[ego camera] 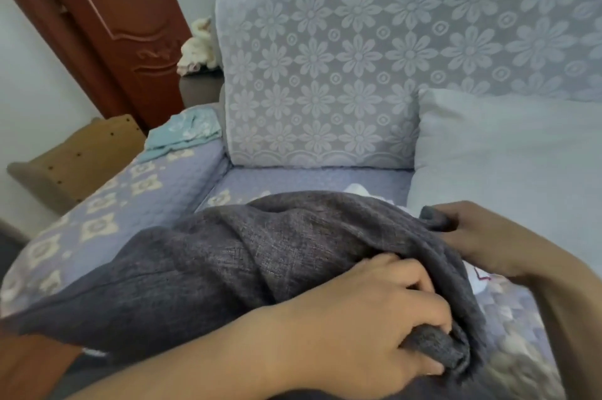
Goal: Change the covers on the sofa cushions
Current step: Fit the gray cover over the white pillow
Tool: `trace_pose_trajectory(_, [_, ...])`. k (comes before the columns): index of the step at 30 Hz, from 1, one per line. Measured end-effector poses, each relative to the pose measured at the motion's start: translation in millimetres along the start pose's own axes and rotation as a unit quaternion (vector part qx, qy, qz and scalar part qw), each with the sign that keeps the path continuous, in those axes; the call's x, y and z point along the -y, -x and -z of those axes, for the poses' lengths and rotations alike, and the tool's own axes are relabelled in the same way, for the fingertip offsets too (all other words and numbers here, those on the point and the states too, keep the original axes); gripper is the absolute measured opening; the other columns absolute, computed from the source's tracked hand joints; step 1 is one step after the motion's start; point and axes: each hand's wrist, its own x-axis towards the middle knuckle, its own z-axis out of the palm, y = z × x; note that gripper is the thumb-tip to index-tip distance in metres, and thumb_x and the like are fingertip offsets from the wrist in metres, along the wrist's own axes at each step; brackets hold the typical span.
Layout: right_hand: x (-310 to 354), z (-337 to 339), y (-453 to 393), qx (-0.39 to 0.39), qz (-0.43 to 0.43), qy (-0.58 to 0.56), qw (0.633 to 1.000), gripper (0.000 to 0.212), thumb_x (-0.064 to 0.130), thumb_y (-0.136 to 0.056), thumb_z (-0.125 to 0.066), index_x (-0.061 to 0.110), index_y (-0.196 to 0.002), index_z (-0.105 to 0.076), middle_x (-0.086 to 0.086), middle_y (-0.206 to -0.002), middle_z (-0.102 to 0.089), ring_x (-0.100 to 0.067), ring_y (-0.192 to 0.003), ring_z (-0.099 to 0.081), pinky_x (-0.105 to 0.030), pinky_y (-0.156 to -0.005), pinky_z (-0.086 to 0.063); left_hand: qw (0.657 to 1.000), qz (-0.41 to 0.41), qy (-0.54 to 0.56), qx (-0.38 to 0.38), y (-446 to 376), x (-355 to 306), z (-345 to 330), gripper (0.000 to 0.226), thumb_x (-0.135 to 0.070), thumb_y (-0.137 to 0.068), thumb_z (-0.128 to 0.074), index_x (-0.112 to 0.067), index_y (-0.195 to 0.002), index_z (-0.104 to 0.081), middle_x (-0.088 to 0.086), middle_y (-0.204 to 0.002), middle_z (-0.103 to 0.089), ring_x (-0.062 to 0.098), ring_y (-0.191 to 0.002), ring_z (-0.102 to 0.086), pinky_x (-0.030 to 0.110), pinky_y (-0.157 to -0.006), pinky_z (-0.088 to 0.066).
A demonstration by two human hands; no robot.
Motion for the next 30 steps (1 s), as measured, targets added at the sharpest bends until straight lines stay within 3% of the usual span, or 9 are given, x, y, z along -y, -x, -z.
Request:
trace_pose_trajectory(5, [0,-15,15,0.116,0.076,-0.052,0.989,0.01,0.017,-0.084,-0.081,0.009,-0.087,-0.074,-0.02,-0.078,-0.064,-0.016,-0.073,-0.055,-0.034,-0.068,-0.041,0.98,0.093,0.161,0.07,-2,-2,16,0.044,-0.055,-0.083,-0.075,-0.018,-0.106,-0.069,-0.011,-0.099,-0.069,0.004,-0.094,-0.067,0.03,-0.086,-0.052])
trace_pose_trajectory(7, [-5,-23,25,0.161,0.082,0.003,0.984,0.007,0.007,-0.087,-0.076,0.014,-0.088,-0.073,-0.002,-0.081,-0.064,-0.005,-0.076,-0.058,-0.021,-0.069,-0.044,0.961,0.128,0.243,-0.022,-5,18,40,0.04,-0.055,-0.084,-0.068,-0.018,-0.098,-0.07,-0.003,-0.089,-0.074,0.012,-0.081,-0.073,0.032,-0.075,-0.056])
trace_pose_trajectory(9, [-10,-35,37,0.161,0.09,0.105,0.977,0.012,0.015,-0.082,-0.075,0.024,-0.085,-0.067,0.013,-0.086,-0.06,-0.001,-0.076,-0.059,-0.013,-0.065,-0.044,0.978,0.136,0.151,-0.052,-3,36,75,0.014,-0.032,-0.095,-0.065,-0.019,-0.096,-0.069,-0.003,-0.092,-0.073,0.007,-0.084,-0.068,0.023,-0.081,-0.053])
trace_pose_trajectory(13, [-12,-58,47,0.209,0.161,0.19,0.946,0.009,0.029,-0.074,-0.064,0.028,-0.076,-0.055,0.009,-0.087,-0.055,-0.011,-0.088,-0.056,-0.029,-0.075,-0.047,0.95,0.188,0.067,0.241,19,59,59,0.009,-0.037,-0.098,-0.065,-0.034,-0.103,-0.072,-0.02,-0.103,-0.072,-0.006,-0.095,-0.063,0.018,-0.092,-0.048])
trace_pose_trajectory(19, [-21,-36,41,0.229,0.09,0.073,0.966,0.023,0.016,-0.091,-0.066,0.032,-0.076,-0.059,0.007,-0.071,-0.052,-0.007,-0.067,-0.05,-0.028,-0.063,-0.039,0.906,0.243,0.075,0.337,14,51,24,0.067,-0.081,-0.083,-0.027,-0.038,-0.125,-0.057,-0.024,-0.125,-0.058,0.001,-0.12,-0.053,0.027,-0.107,-0.038])
trace_pose_trajectory(22, [-23,-39,43,0.261,0.027,0.006,0.965,0.02,0.011,-0.094,-0.057,0.016,-0.074,-0.056,0.004,-0.067,-0.043,-0.01,-0.064,-0.04,-0.025,-0.061,-0.032,0.867,0.273,0.082,0.41,6,51,12,0.055,-0.086,-0.079,-0.032,-0.05,-0.11,-0.059,-0.035,-0.106,-0.057,-0.007,-0.105,-0.057,0.021,-0.094,-0.04])
trace_pose_trajectory(26, [-37,-65,58,0.343,-0.053,-0.059,0.936,0.007,0.009,-0.084,-0.051,0.014,-0.083,-0.057,-0.002,-0.08,-0.046,-0.017,-0.077,-0.042,-0.033,-0.071,-0.033,0.82,0.259,0.087,0.503,8,61,-12,0.038,-0.065,-0.092,-0.058,-0.034,-0.11,-0.07,-0.02,-0.105,-0.071,0.002,-0.097,-0.067,0.026,-0.096,-0.051])
trace_pose_trajectory(28, [-49,-73,71,0.295,-0.103,-0.059,0.948,0.016,0.017,-0.076,-0.054,0.01,-0.09,-0.058,-0.005,-0.084,-0.047,-0.02,-0.078,-0.042,-0.037,-0.071,-0.029,0.855,0.226,0.085,0.458,-3,68,-18,0.024,-0.048,-0.097,-0.062,-0.027,-0.101,-0.071,-0.017,-0.093,-0.072,0.002,-0.086,-0.066,0.027,-0.09,-0.053])
trace_pose_trajectory(30, [-58,-67,89,0.159,-0.176,-0.18,0.955,0.024,0.02,-0.072,-0.064,0.009,-0.093,-0.065,-0.006,-0.078,-0.054,-0.018,-0.068,-0.049,-0.037,-0.061,-0.028,0.929,0.186,0.056,0.314,-32,71,-19,0.024,-0.047,-0.094,-0.067,-0.024,-0.086,-0.07,-0.018,-0.08,-0.071,-0.001,-0.073,-0.063,0.023,-0.078,-0.052])
